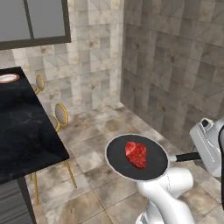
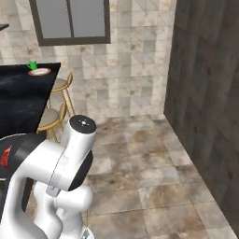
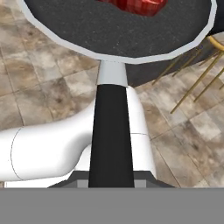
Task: Pick up the pan with the steak in it and place it on the dining table. Then place the steak on the plate.
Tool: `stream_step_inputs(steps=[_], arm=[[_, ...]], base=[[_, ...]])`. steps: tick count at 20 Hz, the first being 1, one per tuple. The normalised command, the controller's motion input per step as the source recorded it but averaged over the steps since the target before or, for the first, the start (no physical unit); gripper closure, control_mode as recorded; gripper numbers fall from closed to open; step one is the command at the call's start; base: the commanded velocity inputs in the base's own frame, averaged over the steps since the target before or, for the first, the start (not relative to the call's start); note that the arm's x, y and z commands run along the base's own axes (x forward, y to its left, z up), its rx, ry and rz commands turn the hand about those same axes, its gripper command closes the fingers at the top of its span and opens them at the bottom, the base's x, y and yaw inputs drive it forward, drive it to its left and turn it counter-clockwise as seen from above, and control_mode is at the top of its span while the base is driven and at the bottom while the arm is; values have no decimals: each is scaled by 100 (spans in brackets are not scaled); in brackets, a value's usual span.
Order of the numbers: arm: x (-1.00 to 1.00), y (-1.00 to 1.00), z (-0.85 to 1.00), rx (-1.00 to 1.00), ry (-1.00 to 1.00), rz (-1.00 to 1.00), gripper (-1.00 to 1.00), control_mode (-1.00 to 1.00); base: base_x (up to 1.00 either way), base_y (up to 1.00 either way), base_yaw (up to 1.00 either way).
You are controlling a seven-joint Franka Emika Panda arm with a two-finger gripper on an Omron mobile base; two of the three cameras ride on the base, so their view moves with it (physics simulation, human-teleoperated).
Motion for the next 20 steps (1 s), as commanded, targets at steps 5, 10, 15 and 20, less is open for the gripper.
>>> stream_step_inputs(steps=[5,10,15,20], arm=[[0,0,0,0,0,0,100,100],[0,0,0,0,0,0,100,100],[0,0,0,0,0,0,100,100],[0,0,0,0,0,0,100,100]], base=[[-1,-4,17],[9,-50,5],[16,-90,9],[26,-84,11]])
